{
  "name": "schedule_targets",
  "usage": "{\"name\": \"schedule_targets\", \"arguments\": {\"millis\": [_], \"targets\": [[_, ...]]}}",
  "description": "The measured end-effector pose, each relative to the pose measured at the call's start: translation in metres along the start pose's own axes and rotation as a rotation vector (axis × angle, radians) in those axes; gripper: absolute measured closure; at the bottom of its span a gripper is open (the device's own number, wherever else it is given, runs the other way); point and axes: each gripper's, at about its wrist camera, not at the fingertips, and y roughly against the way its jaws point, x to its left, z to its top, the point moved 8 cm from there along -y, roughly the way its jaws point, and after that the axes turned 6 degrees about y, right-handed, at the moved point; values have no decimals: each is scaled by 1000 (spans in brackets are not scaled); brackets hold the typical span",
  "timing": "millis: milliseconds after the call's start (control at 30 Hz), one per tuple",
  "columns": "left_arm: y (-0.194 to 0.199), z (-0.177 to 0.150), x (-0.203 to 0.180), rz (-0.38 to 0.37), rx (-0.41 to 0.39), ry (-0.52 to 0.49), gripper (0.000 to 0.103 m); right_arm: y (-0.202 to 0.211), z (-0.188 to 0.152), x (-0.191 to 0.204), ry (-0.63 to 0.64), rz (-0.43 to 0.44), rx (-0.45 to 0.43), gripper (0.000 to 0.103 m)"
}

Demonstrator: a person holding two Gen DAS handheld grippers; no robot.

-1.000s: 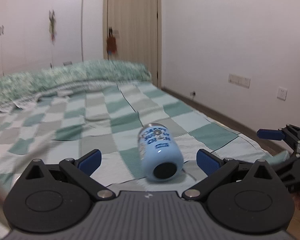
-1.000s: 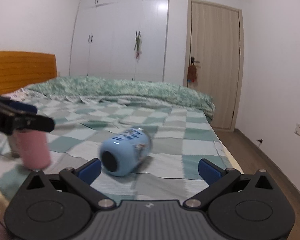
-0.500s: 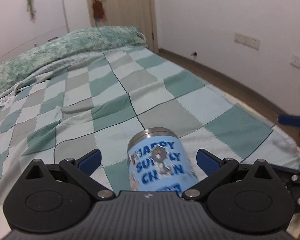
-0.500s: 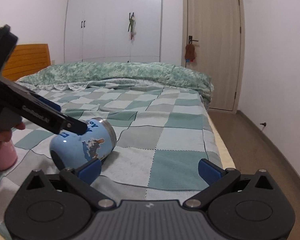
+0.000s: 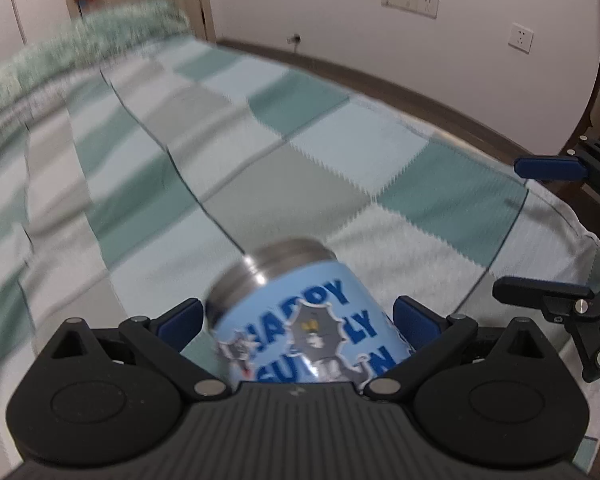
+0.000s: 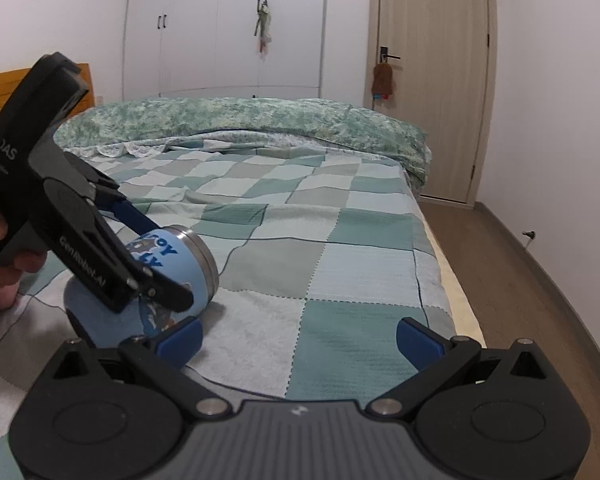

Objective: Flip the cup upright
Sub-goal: 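Lift the light blue cup with the left tool, turning its opening upward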

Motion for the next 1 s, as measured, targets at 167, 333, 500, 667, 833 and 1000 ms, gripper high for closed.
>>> {"name": "schedule_targets", "arguments": {"millis": [167, 333, 500, 667, 833, 1000], "targets": [[-2, -6, 14, -16, 30, 65, 0, -6, -4, 3, -6, -12, 38, 0], [-3, -6, 22, -60, 32, 102, 0, -10, -5, 1, -29, -16, 54, 0], [-4, -6, 26, -103, 22, 111, 0, -7, -3, 0, -43, -25, 58, 0], [2, -10, 27, -82, 10, 139, 3, -6, -1, 5, -51, -29, 51, 0], [11, -10, 21, -49, 3, 149, 10, 1, 1, 9, -44, -25, 41, 0], [26, -17, 15, -2, -29, 166, 12, 15, 1, 8, -60, -12, 17, 0]]}}
